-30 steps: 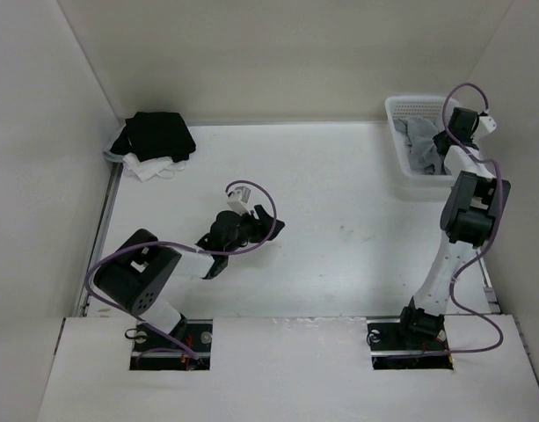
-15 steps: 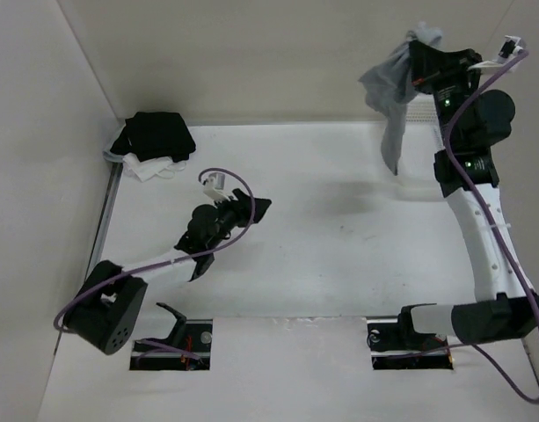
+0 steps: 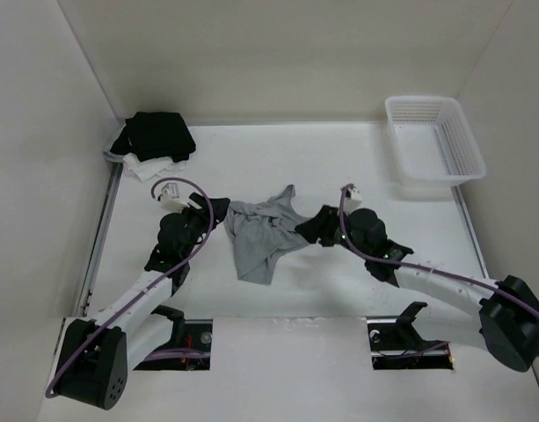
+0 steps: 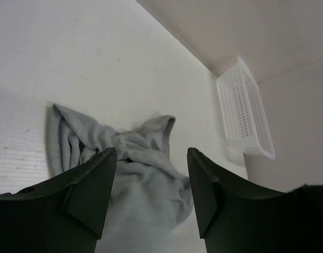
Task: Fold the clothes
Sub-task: Move the tank top to the center of the board, then flatten the tank top out
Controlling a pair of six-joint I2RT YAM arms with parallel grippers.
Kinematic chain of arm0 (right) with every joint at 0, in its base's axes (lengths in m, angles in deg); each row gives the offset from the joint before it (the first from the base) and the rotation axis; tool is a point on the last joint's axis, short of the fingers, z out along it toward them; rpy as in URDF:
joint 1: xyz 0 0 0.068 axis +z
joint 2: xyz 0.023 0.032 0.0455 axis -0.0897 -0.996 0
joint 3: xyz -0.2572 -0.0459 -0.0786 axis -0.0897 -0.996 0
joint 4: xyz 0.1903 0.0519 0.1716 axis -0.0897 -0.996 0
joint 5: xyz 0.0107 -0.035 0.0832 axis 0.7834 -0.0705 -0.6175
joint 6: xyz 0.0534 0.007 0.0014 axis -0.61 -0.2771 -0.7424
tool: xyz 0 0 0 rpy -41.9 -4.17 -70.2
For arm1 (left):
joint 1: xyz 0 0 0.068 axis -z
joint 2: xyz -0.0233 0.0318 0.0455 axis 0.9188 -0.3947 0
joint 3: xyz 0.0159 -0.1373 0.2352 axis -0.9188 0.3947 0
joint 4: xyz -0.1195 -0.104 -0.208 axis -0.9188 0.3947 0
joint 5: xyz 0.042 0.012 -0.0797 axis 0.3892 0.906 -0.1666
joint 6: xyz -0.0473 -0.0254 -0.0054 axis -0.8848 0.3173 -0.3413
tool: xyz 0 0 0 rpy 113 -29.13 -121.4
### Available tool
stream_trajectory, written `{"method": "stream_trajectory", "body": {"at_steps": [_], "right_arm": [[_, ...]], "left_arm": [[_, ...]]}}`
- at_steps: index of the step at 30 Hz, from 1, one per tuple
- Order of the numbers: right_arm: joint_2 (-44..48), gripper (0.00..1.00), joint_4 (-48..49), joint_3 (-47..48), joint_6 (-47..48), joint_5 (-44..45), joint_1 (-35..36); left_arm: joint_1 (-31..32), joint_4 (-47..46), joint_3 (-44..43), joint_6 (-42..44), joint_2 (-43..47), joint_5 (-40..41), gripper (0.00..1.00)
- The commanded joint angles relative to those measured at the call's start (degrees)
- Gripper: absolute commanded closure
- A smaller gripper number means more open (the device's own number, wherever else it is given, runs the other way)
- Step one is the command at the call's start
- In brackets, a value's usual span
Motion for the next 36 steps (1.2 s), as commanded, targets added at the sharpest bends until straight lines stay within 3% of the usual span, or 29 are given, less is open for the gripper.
{"method": "stream_trajectory", "body": {"at_steps": [1,5,7,9,11,14,17,20,27,31,32,34,36], "right_arm": [[9.0,0.42,-2.8,-4.4,-1.0,7.8,0.6],[4.8,0.70,-11.4,-4.3,-2.3,11.2,-1.6],[-0.2,0.76,-12.3,-2.4,-1.5,10.6,-0.9],[-4.7,0.73,-12.4,-0.6,-0.7,9.7,1.0],[-8.5,0.63,-10.9,0.5,-0.7,12.3,2.8],[-9.4,0.60,-9.9,0.1,-2.1,17.9,2.9],[-9.5,0.60,-10.7,-0.6,-4.5,21.2,1.3],[-10.5,0.54,-11.5,-1.3,-6.4,21.8,-0.4],[-16.5,0.45,-11.6,0.2,-7.8,22.4,-3.7],[-20.3,0.46,-10.7,3.0,-7.6,21.8,-5.2],[-20.9,0.46,-10.5,3.6,-7.6,21.2,-5.5],[-22.8,0.49,-10.0,5.1,-7.6,19.4,-5.9],[-25.7,0.58,-8.6,6.7,-7.3,17.4,-7.1]], "left_arm": [[-0.4,7.9,1.4,1.3,2.9,0.5,0.46],[0.4,12.5,1.3,3.4,3.0,0.6,0.50],[2.9,13.2,0.4,4.6,3.7,0.7,0.55],[8.1,14.9,-1.7,7.5,3.6,1.6,0.64],[15.1,16.8,-3.8,10.9,2.4,4.2,0.69],[25.8,18.5,-7.3,17.2,-2.6,11.7,0.68],[34.7,18.2,-12.6,23.0,-10.8,19.6,0.59],[39.7,17.4,-17.6,28.1,-19.2,24.6,0.57],[38.3,13.4,-20.5,29.5,-29.7,26.4,0.46],[36.6,12.7,-24.1,30.8,-35.7,25.0,0.43],[36.3,12.7,-24.8,31.2,-36.6,24.8,0.46],[36.1,12.6,-25.0,31.2,-36.8,24.7,0.61],[35.3,12.1,-24.0,30.5,-35.2,24.6,0.77]]}}
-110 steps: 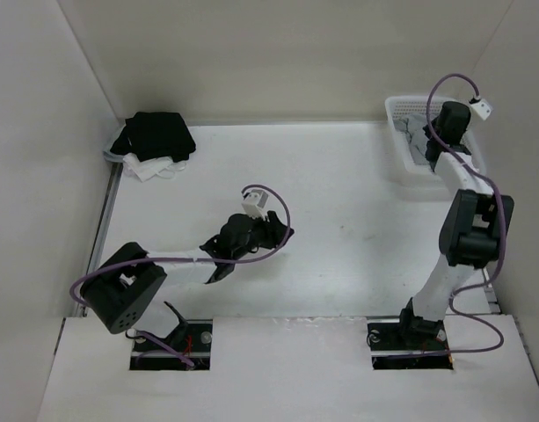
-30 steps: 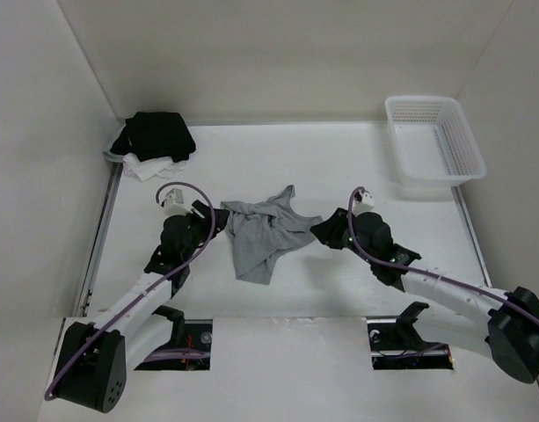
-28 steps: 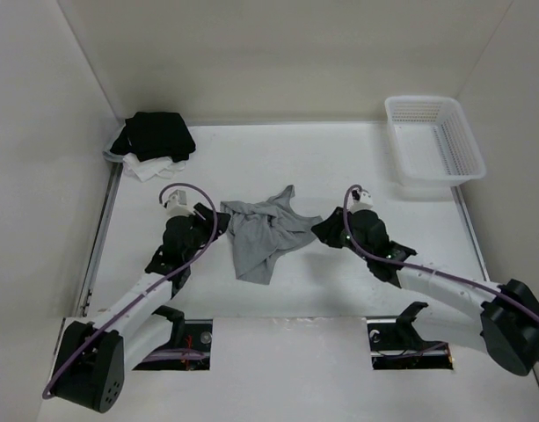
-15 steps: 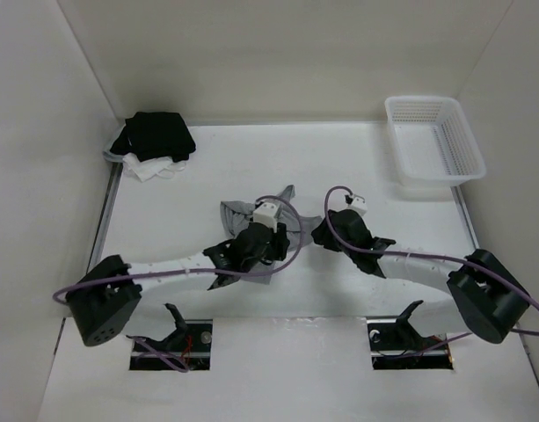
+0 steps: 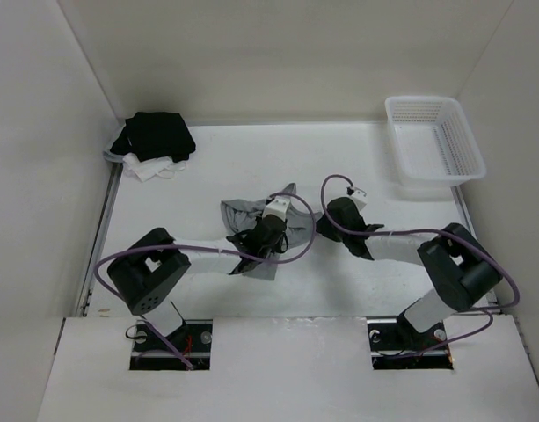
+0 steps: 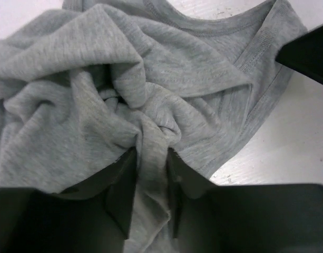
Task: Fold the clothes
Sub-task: Flatten the tank top out
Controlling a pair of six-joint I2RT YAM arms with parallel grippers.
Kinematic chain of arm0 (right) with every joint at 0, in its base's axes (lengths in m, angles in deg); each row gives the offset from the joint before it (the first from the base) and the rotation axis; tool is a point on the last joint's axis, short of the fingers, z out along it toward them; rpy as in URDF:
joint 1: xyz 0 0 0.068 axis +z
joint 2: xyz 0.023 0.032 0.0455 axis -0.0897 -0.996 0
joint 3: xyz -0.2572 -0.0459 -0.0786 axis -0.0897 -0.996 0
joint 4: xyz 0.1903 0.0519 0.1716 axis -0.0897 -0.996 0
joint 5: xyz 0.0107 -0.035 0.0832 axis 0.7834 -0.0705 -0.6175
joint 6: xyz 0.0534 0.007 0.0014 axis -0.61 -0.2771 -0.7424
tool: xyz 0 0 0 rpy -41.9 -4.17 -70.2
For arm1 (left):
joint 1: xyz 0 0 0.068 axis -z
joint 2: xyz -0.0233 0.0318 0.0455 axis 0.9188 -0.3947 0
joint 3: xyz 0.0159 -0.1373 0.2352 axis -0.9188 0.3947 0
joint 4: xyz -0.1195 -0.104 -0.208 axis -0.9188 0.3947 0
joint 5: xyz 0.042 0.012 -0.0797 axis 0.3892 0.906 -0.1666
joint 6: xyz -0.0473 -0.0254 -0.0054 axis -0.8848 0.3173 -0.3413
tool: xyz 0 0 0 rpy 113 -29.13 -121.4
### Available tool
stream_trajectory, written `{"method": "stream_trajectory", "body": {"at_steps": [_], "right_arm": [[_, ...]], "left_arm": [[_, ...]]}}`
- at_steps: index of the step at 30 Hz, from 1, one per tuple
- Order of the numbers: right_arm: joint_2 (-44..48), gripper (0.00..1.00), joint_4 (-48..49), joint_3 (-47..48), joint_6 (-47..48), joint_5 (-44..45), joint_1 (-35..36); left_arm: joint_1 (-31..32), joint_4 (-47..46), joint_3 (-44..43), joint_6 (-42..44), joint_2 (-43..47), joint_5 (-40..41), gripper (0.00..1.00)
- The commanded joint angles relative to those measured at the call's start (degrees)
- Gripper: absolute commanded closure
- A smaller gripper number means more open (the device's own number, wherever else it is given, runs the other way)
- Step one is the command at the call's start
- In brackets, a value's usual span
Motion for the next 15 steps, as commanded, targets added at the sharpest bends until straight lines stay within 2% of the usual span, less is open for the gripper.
{"method": "stream_trajectory", "body": {"at_steps": [1,3,5,9,15], "right_arm": [[-4.4,0.63,3.0,3.4,0.1,-3.3,-2.0],[-6.4,0.83,5.8,4.5,0.2,-4.4,-3.2],[-5.5,0.94,8.9,4.4,0.8,-4.2,-3.7],[2.2,0.97,10.9,4.5,4.8,-1.1,-3.5],[19.2,0.98,3.9,12.0,13.9,1.4,-1.8]], "left_arm": [[-1.4,-3.7,-0.8,0.2,3.6,0.6,0.82],[-3.3,-3.6,1.3,-2.5,8.4,-0.6,0.88],[-4.7,-3.9,3.6,-4.4,13.5,-2.5,0.89],[-8.7,-3.6,8.8,-8.9,26.2,-6.5,0.89],[-17.9,-2.9,15.1,-16.9,45.5,-12.5,0.90]]}}
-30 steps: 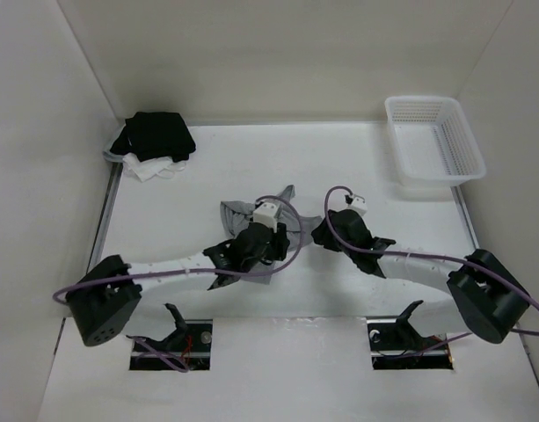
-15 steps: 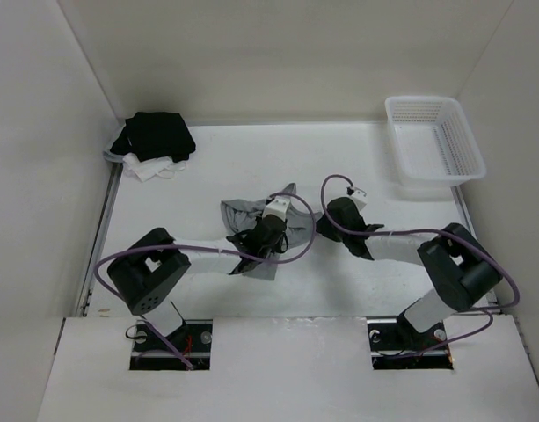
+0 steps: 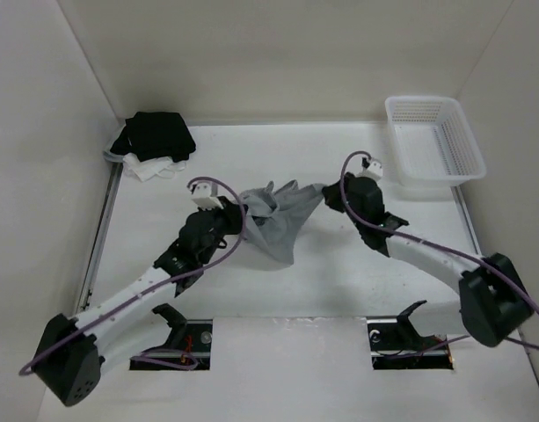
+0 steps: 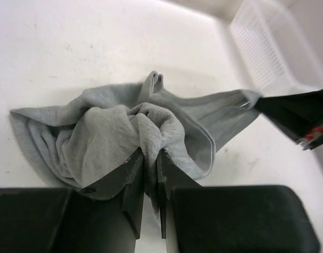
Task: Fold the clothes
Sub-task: Flatten the tank top out
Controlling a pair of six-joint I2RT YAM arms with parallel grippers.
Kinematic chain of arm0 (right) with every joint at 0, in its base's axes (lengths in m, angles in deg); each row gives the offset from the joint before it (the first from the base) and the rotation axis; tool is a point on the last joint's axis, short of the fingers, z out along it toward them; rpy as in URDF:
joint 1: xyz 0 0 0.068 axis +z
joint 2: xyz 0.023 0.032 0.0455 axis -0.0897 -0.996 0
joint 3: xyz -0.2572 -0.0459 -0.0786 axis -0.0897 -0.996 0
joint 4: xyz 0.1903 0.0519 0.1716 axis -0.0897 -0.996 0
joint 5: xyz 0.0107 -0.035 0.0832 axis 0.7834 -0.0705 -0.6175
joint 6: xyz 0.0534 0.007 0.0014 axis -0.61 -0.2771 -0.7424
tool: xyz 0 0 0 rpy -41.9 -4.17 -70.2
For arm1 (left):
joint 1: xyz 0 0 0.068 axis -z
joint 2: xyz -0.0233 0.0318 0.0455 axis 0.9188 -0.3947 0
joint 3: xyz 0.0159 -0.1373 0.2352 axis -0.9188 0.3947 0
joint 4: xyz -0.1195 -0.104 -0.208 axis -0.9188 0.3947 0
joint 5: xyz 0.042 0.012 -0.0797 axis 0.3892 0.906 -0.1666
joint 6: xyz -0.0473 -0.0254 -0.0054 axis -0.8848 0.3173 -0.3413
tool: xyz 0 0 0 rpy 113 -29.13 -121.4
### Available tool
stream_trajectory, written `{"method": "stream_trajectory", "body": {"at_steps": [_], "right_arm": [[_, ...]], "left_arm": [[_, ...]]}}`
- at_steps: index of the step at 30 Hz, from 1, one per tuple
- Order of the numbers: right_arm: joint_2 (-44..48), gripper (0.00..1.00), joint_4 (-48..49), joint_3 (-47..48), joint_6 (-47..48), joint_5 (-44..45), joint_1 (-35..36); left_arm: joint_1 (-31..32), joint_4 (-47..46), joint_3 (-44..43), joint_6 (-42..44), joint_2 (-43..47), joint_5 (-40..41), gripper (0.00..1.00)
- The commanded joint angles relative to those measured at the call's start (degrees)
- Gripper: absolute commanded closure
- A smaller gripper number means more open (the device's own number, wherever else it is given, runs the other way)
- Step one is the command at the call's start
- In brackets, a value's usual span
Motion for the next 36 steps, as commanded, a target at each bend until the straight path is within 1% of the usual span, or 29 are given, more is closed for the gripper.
{"method": "stream_trajectory", "body": {"at_steps": [1,5,7,10,12,13,14,15,16,17,18,19,20,21,22,23,24,25,26,27,28,29,30,31,32,33,34,35,36], "right_arm": [[10.1,0.98,-1.4,9.6,8.5,2.8,1.6],[16.5,0.98,-8.9,22.5,15.7,4.3,5.3],[19.9,0.97,-12.1,29.5,20.4,6.7,9.7],[23.4,0.97,-15.8,38.1,26.2,10.8,17.9],[24.4,0.96,-16.7,41.6,29.3,12.8,22.2],[24.8,0.96,-16.3,42.9,31.7,14.2,24.4],[24.8,0.96,-15.9,42.9,32.7,14.9,24.8],[24.4,0.96,-15.3,41.9,32.9,14.7,22.5],[23.8,0.96,-14.1,40.3,32.5,13.3,19.4],[22.6,0.96,-12.3,37.9,31.1,9.7,15.5],[21.6,0.96,-11.1,36.8,29.9,7.3,13.4],[17.4,0.96,-8.8,35.2,25.8,0.1,6.9],[14.3,0.96,-8.2,35.4,23.4,-3.7,3.8],[10.6,0.96,-7.9,36.4,20.6,-7.6,1.0],[4.8,0.96,-7.1,38.7,16.6,-12.4,-2.2],[-1.5,0.96,-6.8,42.1,13.9,-16.0,-4.1],[-5.5,0.97,-7.2,45.1,12.5,-17.4,-5.0],[-15.0,0.97,-8.0,53.4,10.3,-18.7,-6.4],[-21.4,0.96,-9.2,60.5,9.2,-18.1,-6.8],[-26.3,0.95,-11.1,66.4,8.4,-17.6,-7.0],[-33.1,0.94,-15.2,76.2,7.3,-18.0,-7.3],[-34.5,0.94,-16.2,78.2,7.1,-17.9,-7.3],[-40.3,0.90,-20.6,87.0,6.3,-17.1,-7.4],[-44.7,0.72,-23.5,93.3,6.4,-15.8,-7.1],[-45.7,0.61,-24.3,94.5,7.0,-15.2,-7.0],[-45.3,0.47,-24.8,92.7,8.3,-14.5,-6.8],[-43.4,0.42,-24.2,88.4,9.5,-13.9,-6.4],[-41.5,0.40,-23.2,84.3,10.6,-13.2,-6.0],[-37.4,0.40,-21.2,76.3,12.0,-12.2,-5.3]], "left_arm": [[-5.5,-1.1,2.9,-7.4,10.1,-5.6,0.90],[-12.3,0.8,0.3,-11.7,19.1,-9.1,0.90],[-15.4,1.5,-2.2,-14.5,24.1,-10.6,0.90],[-17.1,3.2,-4.6,-16.9,31.3,-10.7,0.89],[-17.4,4.4,-5.2,-17.2,35.7,-10.2,0.88],[-17.7,6.1,-4.9,-17.4,39.8,-9.0,0.86],[-17.7,7.9,-3.9,-17.6,43.1,-7.9,0.84],[-17.7,8.9,-3.1,-17.9,44.9,-7.6,0.83],[-17.3,10.4,-1.4,-18.8,47.3,-7.7,0.81],[-16.7,11.8,1.0,-19.9,49.6,-7.8,0.79],[-16.3,12.7,3.1,-21.1,51.4,-7.9,0.77],[-15.2,13.1,7.1,-23.4,53.8,-8.4,0.74],[-14.7,13.1,8.4,-24.2,54.2,-8.8,0.72],[-13.7,12.9,10.9,-25.9,54.8,-9.2,0.68],[-12.7,12.6,13.1,-27.2,54.7,-9.4,0.63],[-11.6,12.0,14.7,-27.9,54.0,-9.2,0.58],[-10.7,11.6,15.6,-28.2,53.4,-9.0,0.56],[-9.0,10.5,16.7,-27.9,51.7,-7.9,0.50],[-8.2,10.1,16.9,-27.2,50.4,-6.4,0.46],[-7.9,9.7,16.9,-26.3,49.3,-5.3,0.44],[-7.8,8.9,16.4,-24.7,46.8,-2.5,0.42],[-7.9,8.7,16.2,-24.3,46.2,-1.9,0.42],[-8.4,8.2,15.5,-23.0,43.3,0.2,0.42],[-9.2,8.5,14.3,-22.2,39.4,2.3,0.42],[-9.8,8.5,13.5,-21.7,36.3,3.2,0.42],[-10.7,7.8,12.5,-20.6,31.0,4.2,0.42],[-11.1,7.3,12.2,-20.3,28.7,4.4,0.42],[-11.5,6.2,11.8,-19.3,25.4,4.3,0.42],[-11.8,4.8,11.5,-17.2,21.6,4.1,0.42]]}}
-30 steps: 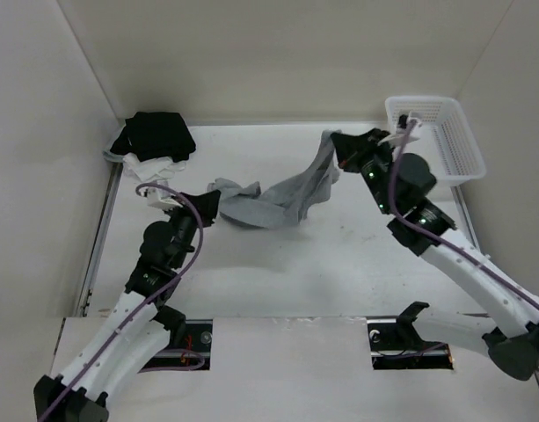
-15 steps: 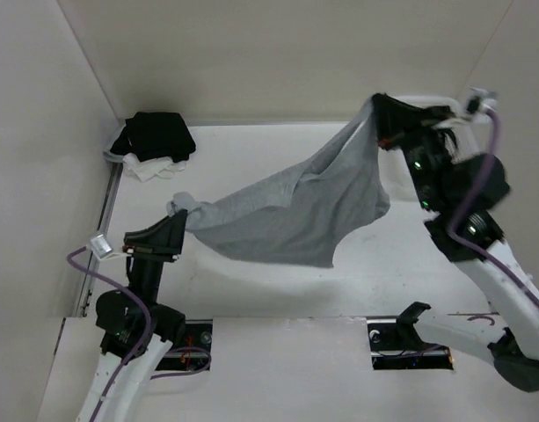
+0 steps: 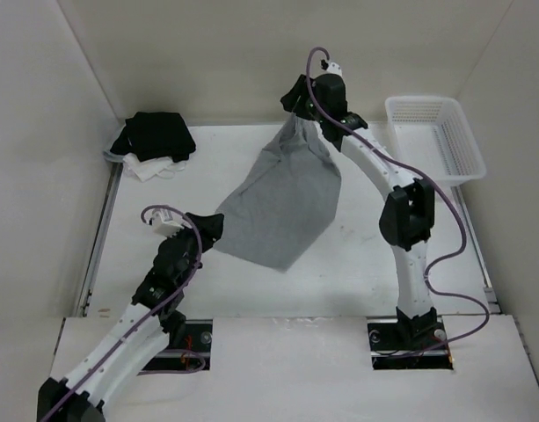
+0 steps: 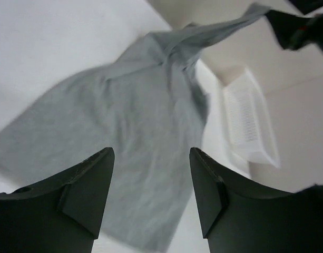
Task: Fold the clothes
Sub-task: Flatten the tank top out
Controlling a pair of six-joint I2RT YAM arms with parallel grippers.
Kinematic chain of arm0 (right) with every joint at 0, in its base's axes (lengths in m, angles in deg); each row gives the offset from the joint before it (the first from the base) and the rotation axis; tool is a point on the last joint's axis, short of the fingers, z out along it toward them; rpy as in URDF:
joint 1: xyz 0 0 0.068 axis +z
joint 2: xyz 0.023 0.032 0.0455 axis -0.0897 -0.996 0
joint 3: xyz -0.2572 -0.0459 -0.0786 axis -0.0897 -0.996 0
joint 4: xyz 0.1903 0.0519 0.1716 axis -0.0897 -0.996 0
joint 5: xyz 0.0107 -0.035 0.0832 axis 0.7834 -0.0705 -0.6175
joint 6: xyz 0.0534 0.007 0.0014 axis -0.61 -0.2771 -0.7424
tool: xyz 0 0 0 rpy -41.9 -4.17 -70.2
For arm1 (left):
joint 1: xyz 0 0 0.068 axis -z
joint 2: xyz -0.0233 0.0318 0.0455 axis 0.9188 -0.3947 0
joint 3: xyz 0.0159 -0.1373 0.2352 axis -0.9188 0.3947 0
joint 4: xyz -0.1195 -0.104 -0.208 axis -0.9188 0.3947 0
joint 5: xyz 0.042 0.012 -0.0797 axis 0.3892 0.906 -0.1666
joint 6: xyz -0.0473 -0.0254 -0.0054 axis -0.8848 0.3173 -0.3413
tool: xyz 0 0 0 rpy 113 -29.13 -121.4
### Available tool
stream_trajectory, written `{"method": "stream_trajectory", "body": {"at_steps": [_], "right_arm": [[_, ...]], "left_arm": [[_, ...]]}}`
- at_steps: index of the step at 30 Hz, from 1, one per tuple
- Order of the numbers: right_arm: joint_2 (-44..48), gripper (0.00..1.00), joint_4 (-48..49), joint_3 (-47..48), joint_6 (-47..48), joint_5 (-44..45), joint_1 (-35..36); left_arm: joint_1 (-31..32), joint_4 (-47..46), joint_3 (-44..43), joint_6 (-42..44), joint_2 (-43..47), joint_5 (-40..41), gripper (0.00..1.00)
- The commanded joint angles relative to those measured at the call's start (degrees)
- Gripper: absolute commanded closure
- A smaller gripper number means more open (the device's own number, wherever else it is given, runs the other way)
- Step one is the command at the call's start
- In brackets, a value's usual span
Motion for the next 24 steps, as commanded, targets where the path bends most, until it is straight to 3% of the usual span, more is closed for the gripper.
{"method": "stream_trajectory", "body": {"at_steps": [1,3,4,6,9,10,13,17,24], "right_arm": [[19.2,0.49,7.1,-21.7,3.2,3.7,2.8],[25.7,0.61,10.2,-34.3,3.2,4.5,4.0],[32.8,0.82,13.1,-48.2,2.6,5.4,6.1],[40.1,0.94,14.9,-62.5,0.1,6.3,9.5],[46.4,0.91,16.7,-76.7,-2.8,7.3,14.3],[48.3,0.85,17.0,-81.3,-3.9,8.9,15.9],[52.6,0.77,17.2,-87.7,-6.1,11.3,16.9],[57.4,0.69,20.3,-92.8,-7.7,10.3,16.4],[59.4,0.66,22.0,-95.3,-8.0,10.2,16.2]], "left_arm": [[-1.4,-6.6,-3.7,7.7,-12.1,3.2,0.42],[-0.9,-6.7,-4.8,11.4,-18.4,3.7,0.43],[-0.7,-7.0,-4.9,12.1,-20.9,4.2,0.43],[-0.7,-6.7,-4.6,12.6,-21.7,6.2,0.42],[-1.5,-6.7,-3.6,13.5,-22.8,9.2,0.41],[-2.0,-7.1,-3.5,13.5,-24.1,9.2,0.41],[-2.8,-8.5,-4.9,13.6,-29.3,8.2,0.48],[-4.7,-10.6,-7.6,13.9,-38.7,3.3,0.55],[-8.3,-10.9,-11.8,13.0,-47.9,2.8,0.55]]}}
